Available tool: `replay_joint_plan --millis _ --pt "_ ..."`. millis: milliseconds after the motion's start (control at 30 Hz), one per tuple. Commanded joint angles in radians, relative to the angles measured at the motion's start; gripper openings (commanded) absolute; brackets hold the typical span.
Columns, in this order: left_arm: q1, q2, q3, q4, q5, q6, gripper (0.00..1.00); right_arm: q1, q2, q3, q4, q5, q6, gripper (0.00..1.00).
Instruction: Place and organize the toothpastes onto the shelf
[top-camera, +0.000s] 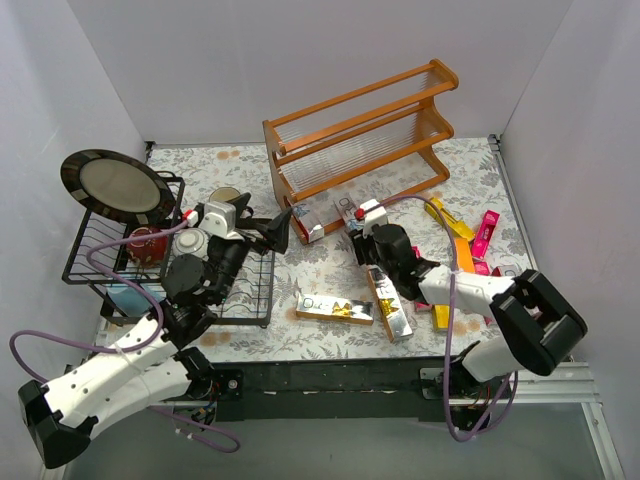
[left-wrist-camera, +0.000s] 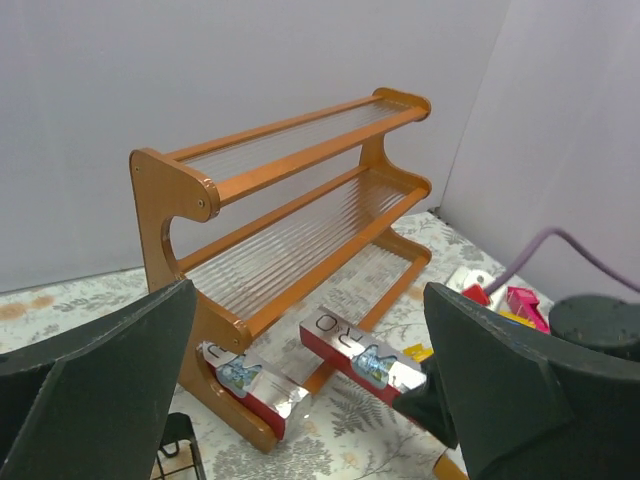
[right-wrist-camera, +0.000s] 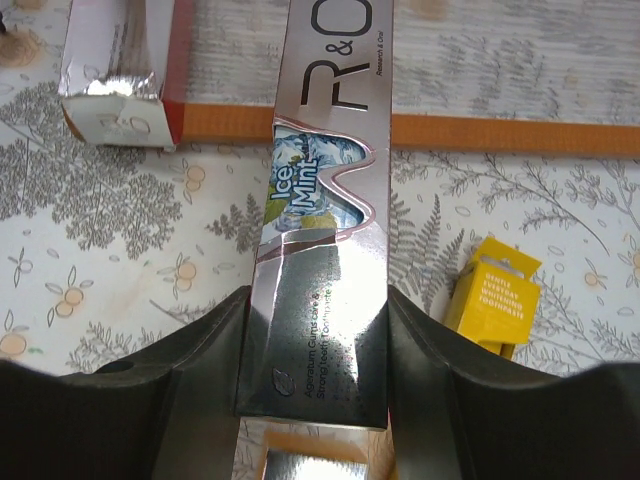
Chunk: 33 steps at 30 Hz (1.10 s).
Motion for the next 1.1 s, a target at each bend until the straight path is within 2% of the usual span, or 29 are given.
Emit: replay_joint_plan --millis 0,367,767,933,1067 --pt "0.0 -0.033 -0.056 0.052 0.044 0.105 0.98 -0.028 0.087 0.125 0.135 -0.095 0.001 0.33" --pt "0.0 -0.076 -0.112 0.096 0.04 0.153 0.98 -0.062 0.326 0.356 0.189 -0.13 0.001 0.33" --pt "0.02 -0.066 -0.112 0.092 0.077 0.135 0.98 -0.096 0.467 0.456 0.221 -0.203 0.001 0.35" --pt "0.031 -0.066 -0.114 0.09 0.087 0.132 0.98 -0.102 0.493 0.47 0.217 -0.243 0.001 0.39" --pt "0.039 -0.063 -0.114 0.09 0.107 0.125 0.98 -0.104 0.498 0.467 0.22 -0.257 0.006 0.48"
